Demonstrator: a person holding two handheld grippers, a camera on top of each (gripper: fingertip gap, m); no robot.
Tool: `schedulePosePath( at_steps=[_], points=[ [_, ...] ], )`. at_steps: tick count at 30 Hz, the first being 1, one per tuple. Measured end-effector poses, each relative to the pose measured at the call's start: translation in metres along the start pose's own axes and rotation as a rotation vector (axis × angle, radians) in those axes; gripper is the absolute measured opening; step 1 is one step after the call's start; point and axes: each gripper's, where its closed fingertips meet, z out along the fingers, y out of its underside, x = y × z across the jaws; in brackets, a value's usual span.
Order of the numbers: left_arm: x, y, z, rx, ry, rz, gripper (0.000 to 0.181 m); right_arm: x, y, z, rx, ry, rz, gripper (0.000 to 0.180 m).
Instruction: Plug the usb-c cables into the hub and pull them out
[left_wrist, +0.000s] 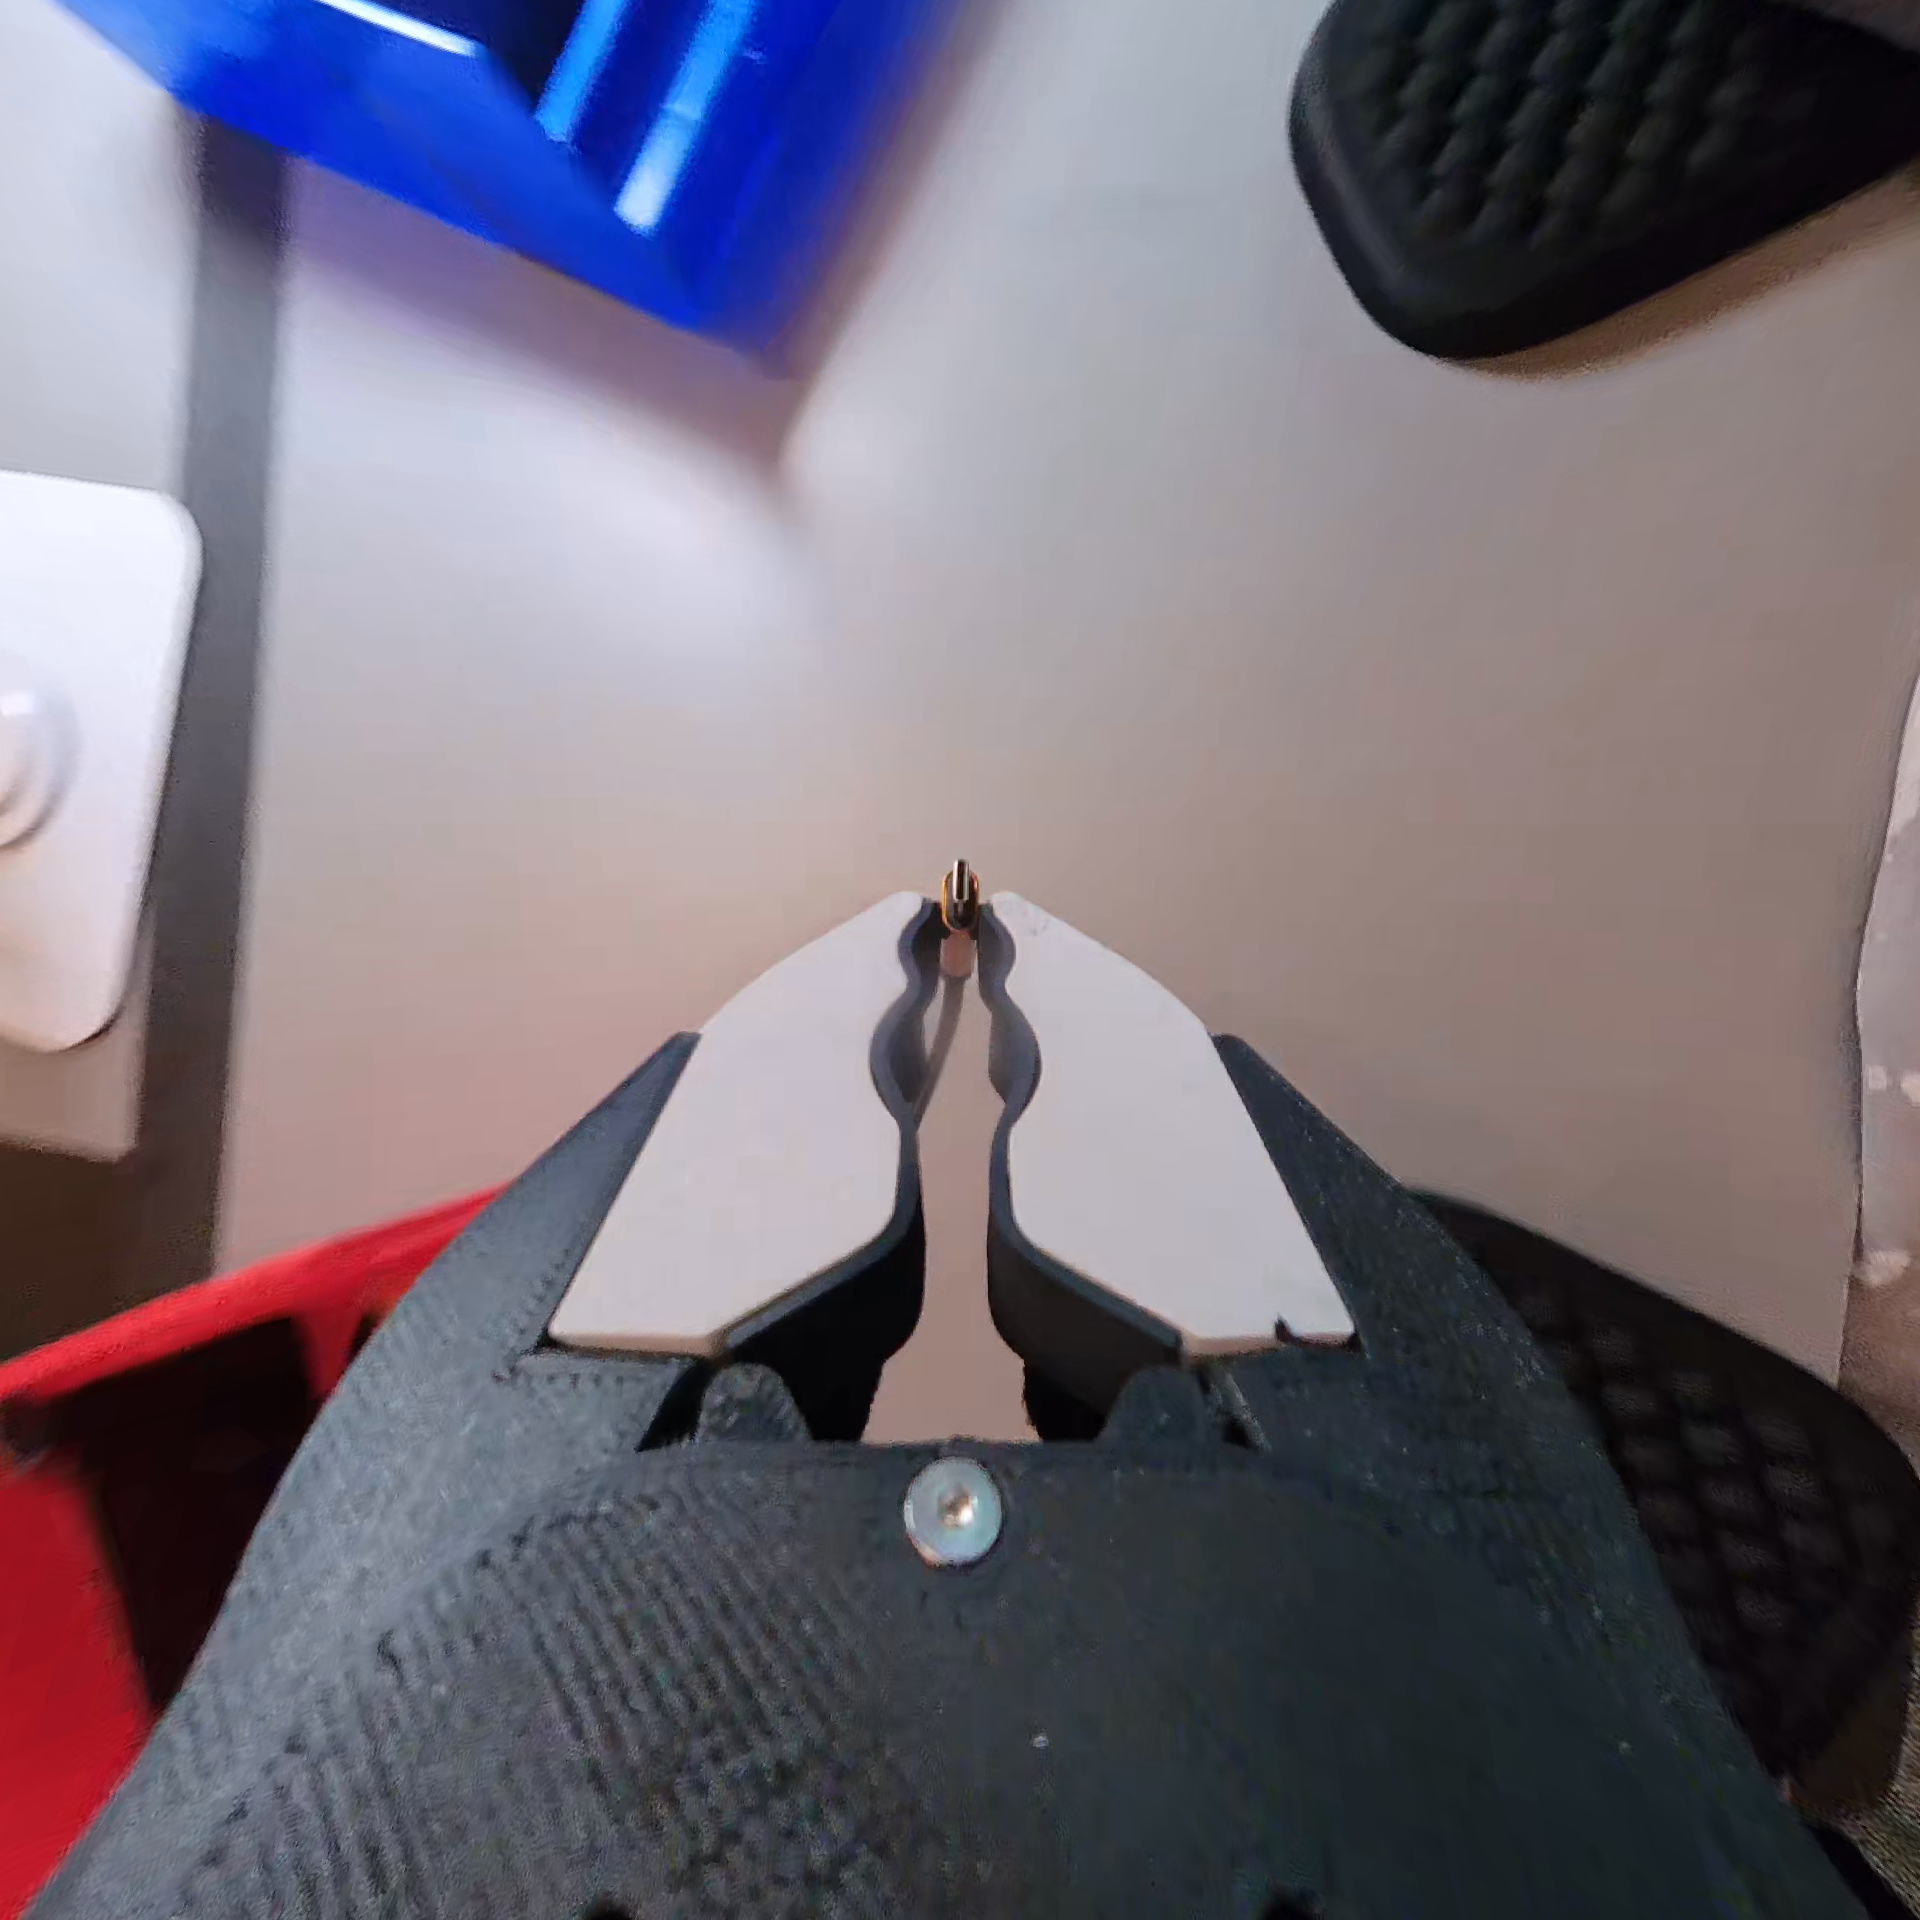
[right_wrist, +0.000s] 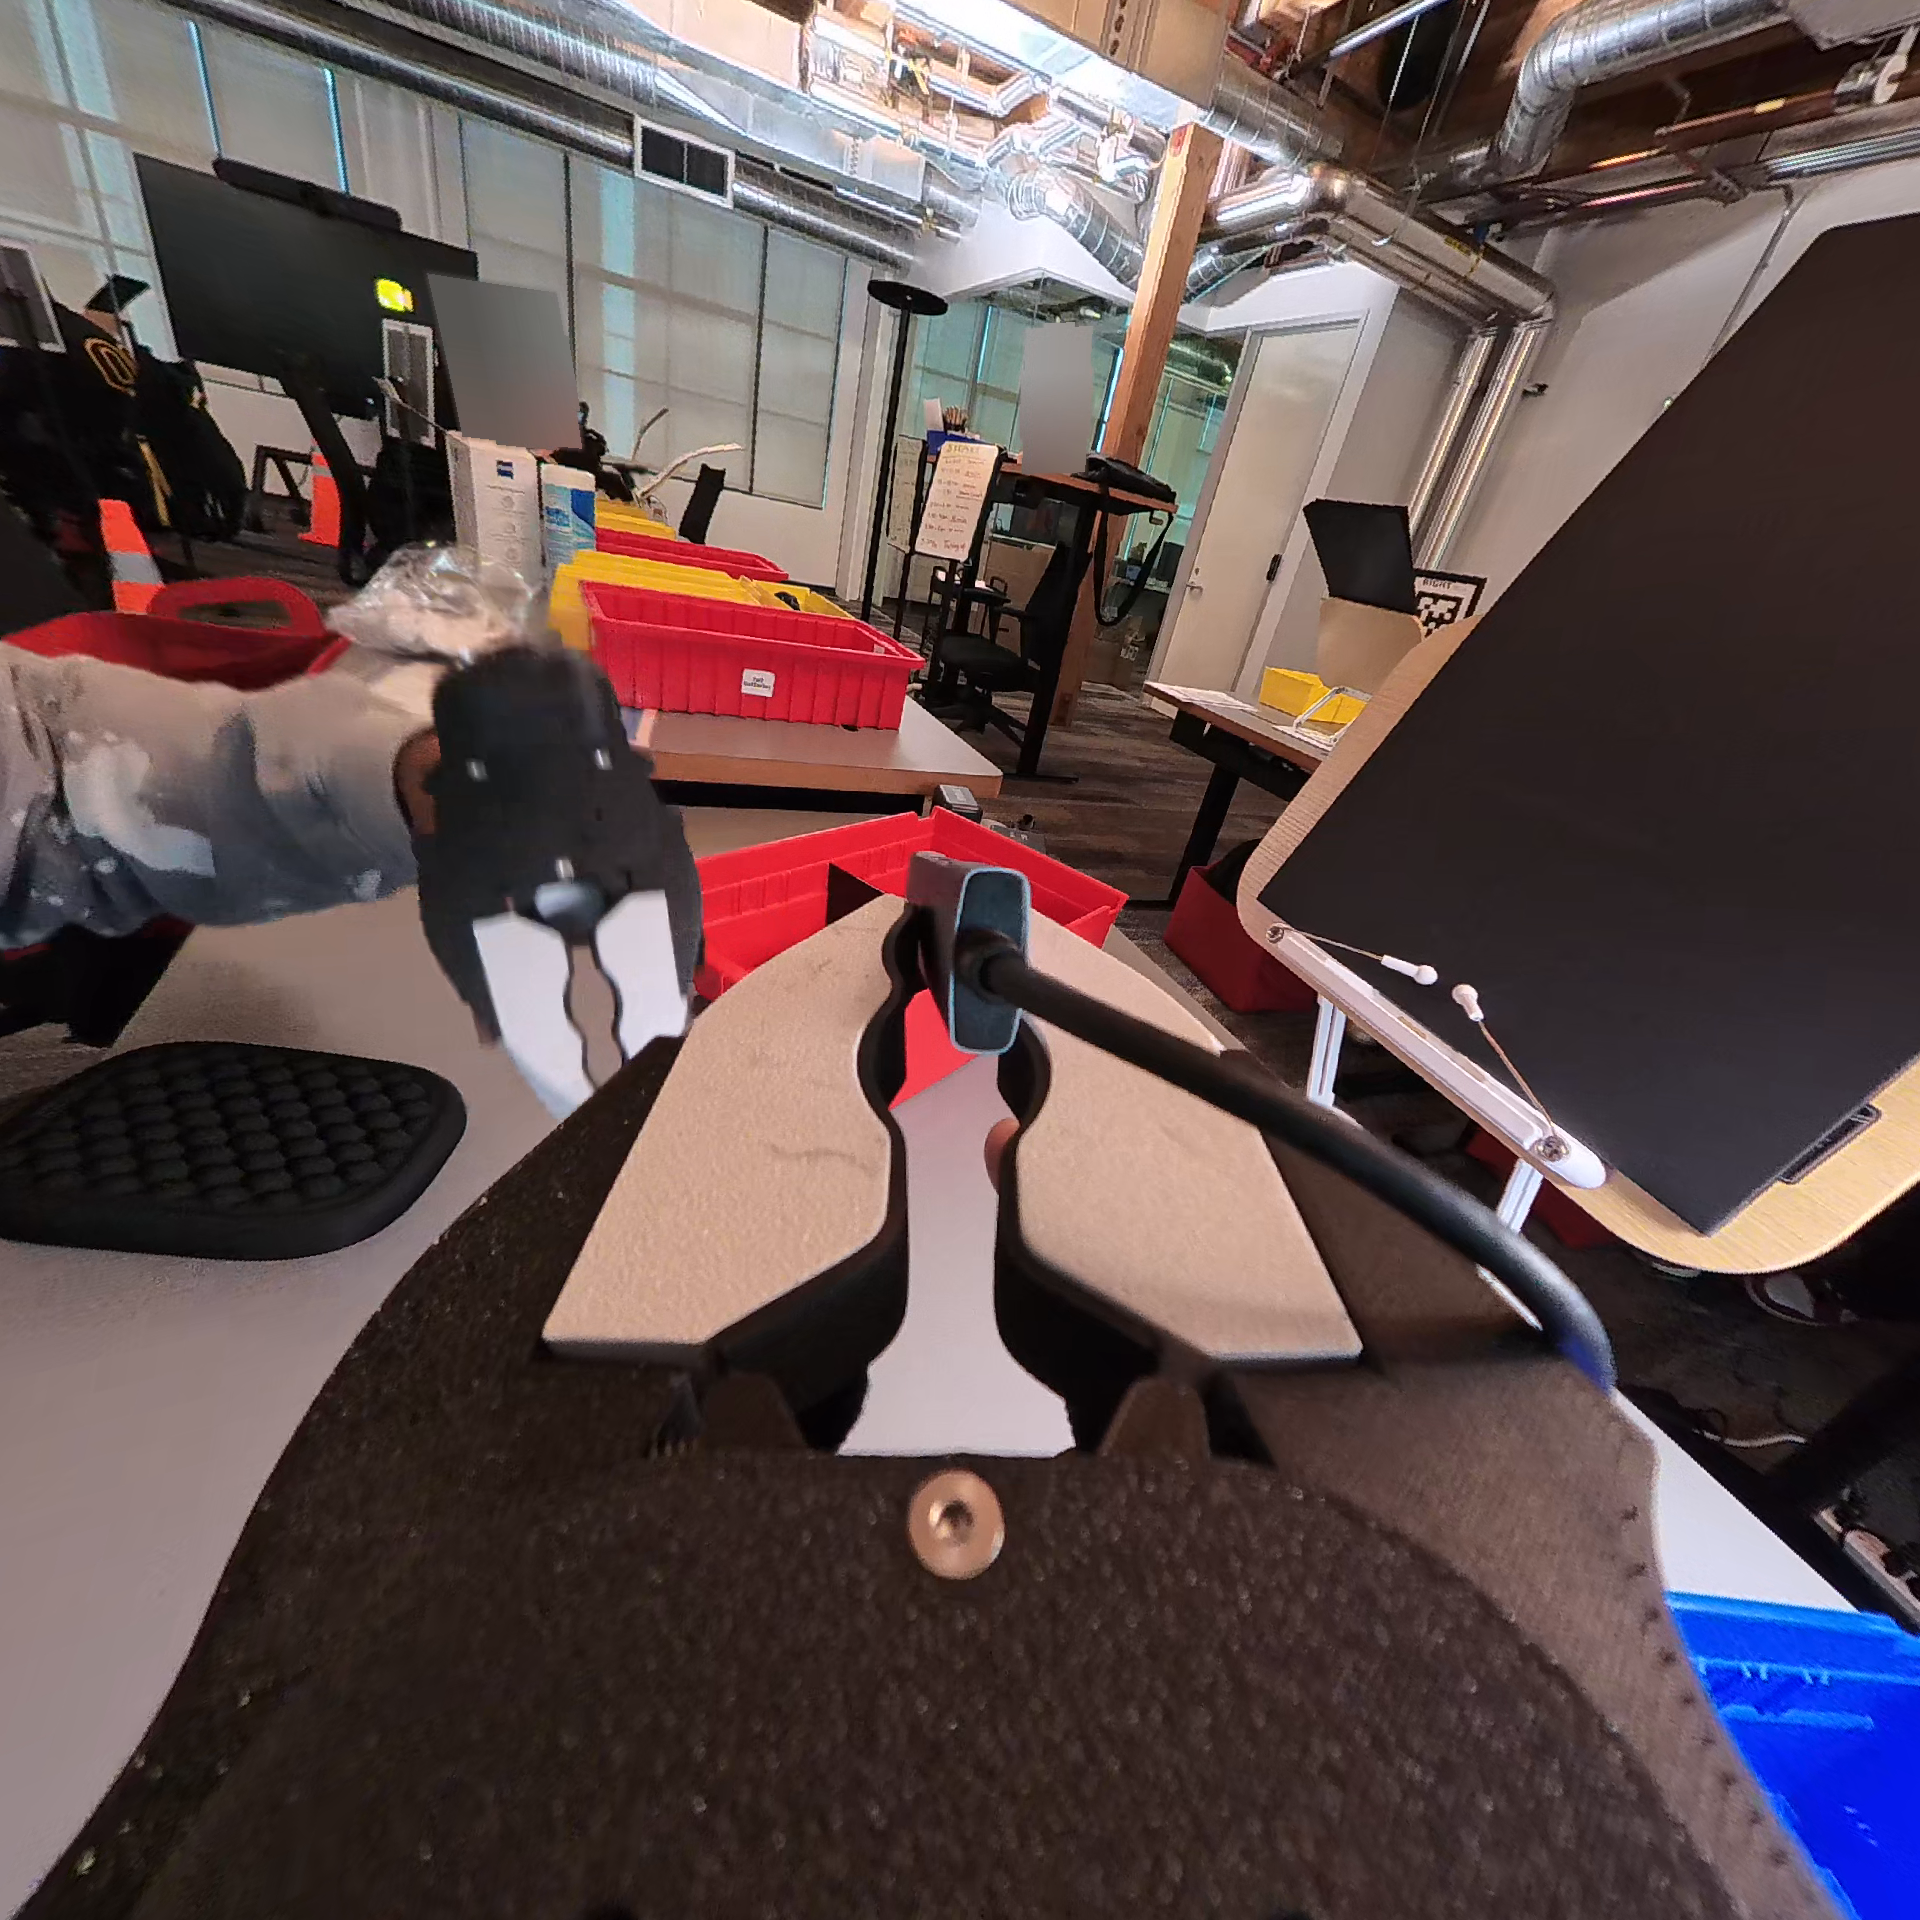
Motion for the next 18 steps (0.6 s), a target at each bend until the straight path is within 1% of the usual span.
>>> schedulePosePath(
  at_steps=[1, 5, 9, 12, 14, 18],
  points=[
    [0.004, -0.002, 0.018, 0.007, 0.033, 0.0, 0.007, 0.0, 0.0, -0.001, 0.001, 0.001, -0.001, 0.012],
    [0.016, -0.011, 0.079, 0.028, 0.12, -0.01, 0.007, 0.003, -0.001, -0.004, 0.006, 0.007, 0.001, 0.012],
    [0.017, -0.014, 0.119, 0.03, 0.108, 0.023, 0.008, 0.006, 0.0, -0.006, 0.006, 0.013, 0.007, 0.012],
    [0.016, -0.014, 0.129, 0.052, 0.079, 0.082, 0.009, 0.008, 0.002, -0.007, 0.006, 0.015, 0.013, 0.012],
    [0.015, -0.012, 0.126, 0.067, 0.065, 0.115, 0.012, 0.01, 0.005, -0.007, 0.003, 0.015, 0.019, 0.012],
    [0.01, -0.007, 0.113, 0.122, 0.059, 0.116, 0.019, 0.013, 0.015, -0.001, -0.018, 0.013, 0.043, 0.012]
  ],
)
